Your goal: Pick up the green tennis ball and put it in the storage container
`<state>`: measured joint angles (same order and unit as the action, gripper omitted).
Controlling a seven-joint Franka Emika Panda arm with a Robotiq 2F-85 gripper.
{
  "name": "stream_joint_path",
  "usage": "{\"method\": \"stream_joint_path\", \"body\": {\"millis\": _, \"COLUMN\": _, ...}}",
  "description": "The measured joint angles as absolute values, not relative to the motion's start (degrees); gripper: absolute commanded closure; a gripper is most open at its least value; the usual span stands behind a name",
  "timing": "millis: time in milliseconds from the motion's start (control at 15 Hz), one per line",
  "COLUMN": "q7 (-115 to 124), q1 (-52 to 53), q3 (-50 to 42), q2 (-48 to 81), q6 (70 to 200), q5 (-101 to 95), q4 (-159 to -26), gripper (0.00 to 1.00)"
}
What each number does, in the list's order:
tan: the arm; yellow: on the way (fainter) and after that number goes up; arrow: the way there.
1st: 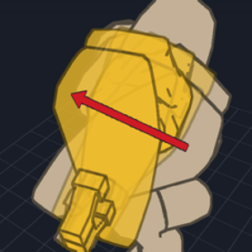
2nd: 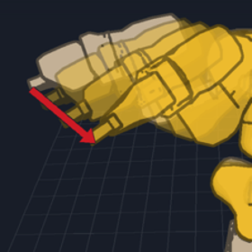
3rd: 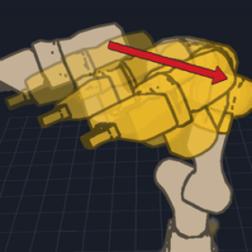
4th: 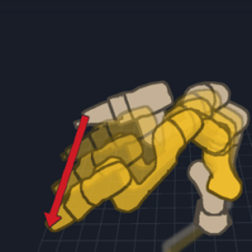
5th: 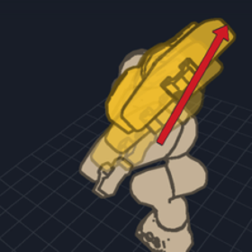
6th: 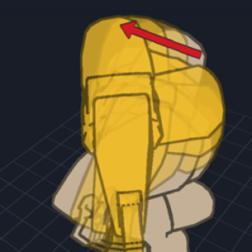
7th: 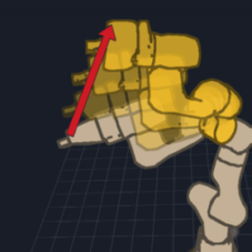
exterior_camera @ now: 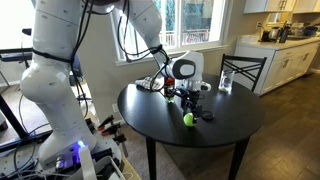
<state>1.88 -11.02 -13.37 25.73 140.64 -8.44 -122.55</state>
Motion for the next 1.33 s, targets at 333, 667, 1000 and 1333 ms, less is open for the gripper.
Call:
{"method": "stream_joint_path", "body": {"millis": 333, "q7": 1.88, "q1": -11.04, "q3": -13.37, "q2": 25.89, "q6": 140.51, "q5": -8.44, "q4": -122.45, "gripper": 0.57}}
{"method": "stream_joint_path", "body": {"millis": 667, "q7": 1.63, "q1": -11.04, "q3": -13.25, "q2": 24.87, "q6": 140.40, "q5": -8.44, "q4": -122.40, "gripper": 0.58}}
{"method": "stream_joint_path", "body": {"millis": 1000, "q7": -0.02, "q1": -11.11, "q3": -12.54, "q2": 16.90, "q6": 140.38, "q5": -7.95, "q4": -124.53, "gripper": 0.58}}
{"method": "stream_joint_path", "body": {"millis": 1333, "q7": -1.82, "q1": -10.79, "q3": -9.70, "q2": 8.03, "q6": 140.14, "q5": -5.58, "q4": -127.73, "gripper": 0.58}}
